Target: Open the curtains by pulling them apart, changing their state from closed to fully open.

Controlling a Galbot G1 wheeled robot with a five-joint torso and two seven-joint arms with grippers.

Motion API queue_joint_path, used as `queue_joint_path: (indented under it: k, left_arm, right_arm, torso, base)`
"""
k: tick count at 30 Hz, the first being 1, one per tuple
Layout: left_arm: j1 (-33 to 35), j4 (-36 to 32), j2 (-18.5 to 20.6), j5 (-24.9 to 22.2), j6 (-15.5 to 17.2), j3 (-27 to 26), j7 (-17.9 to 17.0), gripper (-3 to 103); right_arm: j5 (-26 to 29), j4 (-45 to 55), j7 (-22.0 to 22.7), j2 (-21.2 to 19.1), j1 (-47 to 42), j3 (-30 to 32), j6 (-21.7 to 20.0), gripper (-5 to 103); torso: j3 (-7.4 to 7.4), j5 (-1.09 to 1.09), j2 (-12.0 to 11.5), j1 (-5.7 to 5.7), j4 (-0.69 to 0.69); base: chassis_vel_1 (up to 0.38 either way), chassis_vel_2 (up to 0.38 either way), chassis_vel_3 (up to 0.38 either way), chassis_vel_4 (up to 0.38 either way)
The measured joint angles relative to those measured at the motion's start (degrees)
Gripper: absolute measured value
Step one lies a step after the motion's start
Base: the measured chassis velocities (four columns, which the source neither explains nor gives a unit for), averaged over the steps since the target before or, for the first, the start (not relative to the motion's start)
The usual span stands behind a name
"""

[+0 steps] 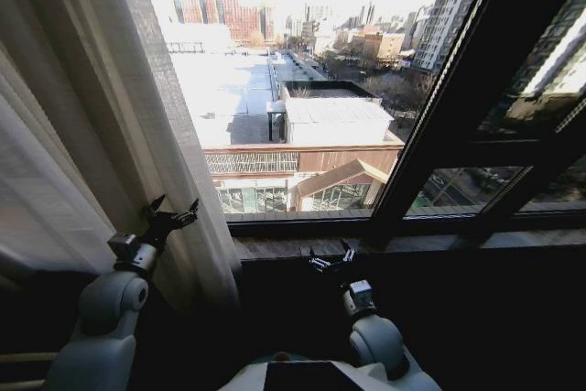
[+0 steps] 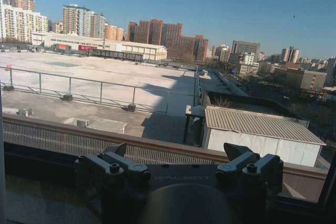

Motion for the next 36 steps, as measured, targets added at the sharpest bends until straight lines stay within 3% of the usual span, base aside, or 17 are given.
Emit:
queue_joint_path:
  k: [2, 5, 8, 10, 14, 20, 23, 26, 36]
  left_arm:
    - [0.04, 0.3, 0.06, -0.05, -0.33, -0.06, 0.0, 89]
    - [0.42, 0.29, 0.09, -0.06, -0.5, -0.2, 0.01, 84]
    - [1.46, -0.3, 0.0, -0.08, -0.71, -0.16, 0.01, 67]
    - [1.64, -0.35, -0.07, -0.06, -0.86, -0.14, 0.01, 61]
    - [2.06, -0.37, -0.18, 0.23, -1.44, -0.2, 0.01, 50]
    - [1.61, -0.34, -0.03, 0.37, -1.6, -0.2, 0.01, 24]
    - [1.57, -0.37, 0.16, 0.27, -1.6, -0.38, 0.01, 18]
    - [1.75, -0.56, 0.28, 0.08, -1.6, -0.77, 0.01, 3]
    - [2.76, -2.33, 0.23, -1.13, -1.58, -2.29, 0.01, 0]
  right_arm:
    - [0.03, -0.3, 0.08, 0.5, 0.8, 0.05, 0.03, 100]
    - [0.14, -0.71, 0.18, 1.05, 1.81, 0.44, 0.03, 100]
    - [0.95, -1.78, 0.19, 1.86, 4.24, 3.38, -0.16, 100]
    - [2.01, -1.95, 0.19, 1.86, 4.89, 4.54, -0.39, 100]
    - [5.43, -2.03, 0.21, 0.87, 6.47, 8.38, -1.26, 100]
    - [10.67, -1.19, 0.28, -2.59, 7.67, 13.47, -2.91, 100]
    - [12.54, -0.86, 0.52, -3.54, 7.99, 14.87, -3.53, 100]
    - [14.18, -0.51, 0.7, -3.94, 8.56, 16.39, -4.19, 100]
    - [15.21, 0.53, 0.79, -3.81, 8.69, 16.78, -5.07, 100]
  torso:
    - [0.0, 0.0, 0.0, 0.0, -0.01]
    - [0.0, 0.01, 0.0, 0.0, 0.0]
    - [0.0, 0.01, 0.0, 0.0, 0.0]
    - [0.0, 0.01, 0.0, 0.0, 0.0]
    - [-0.01, 0.01, 0.0, 0.0, 0.0]
    - [0.0, 0.01, 0.0, 0.0, -0.01]
    - [0.0, 0.01, 0.0, 0.0, -0.01]
    - [0.0, 0.02, 0.0, 0.0, -0.01]
    - [0.0, 0.01, 0.0, 0.0, 0.0]
  base:
    - [0.0, 0.0, 0.0, 0.0]
    - [0.0, 0.0, 0.0, 0.0]
    - [0.0, 0.0, 0.0, 0.0]
    - [0.0, 0.0, 0.0, 0.0]
    - [0.0, 0.0, 0.0, 0.0]
    - [0.0, 0.0, 0.0, 0.0]
    - [0.0, 0.0, 0.0, 0.0]
    - [0.0, 0.0, 0.0, 0.0]
    - [0.0, 0.0, 0.0, 0.0]
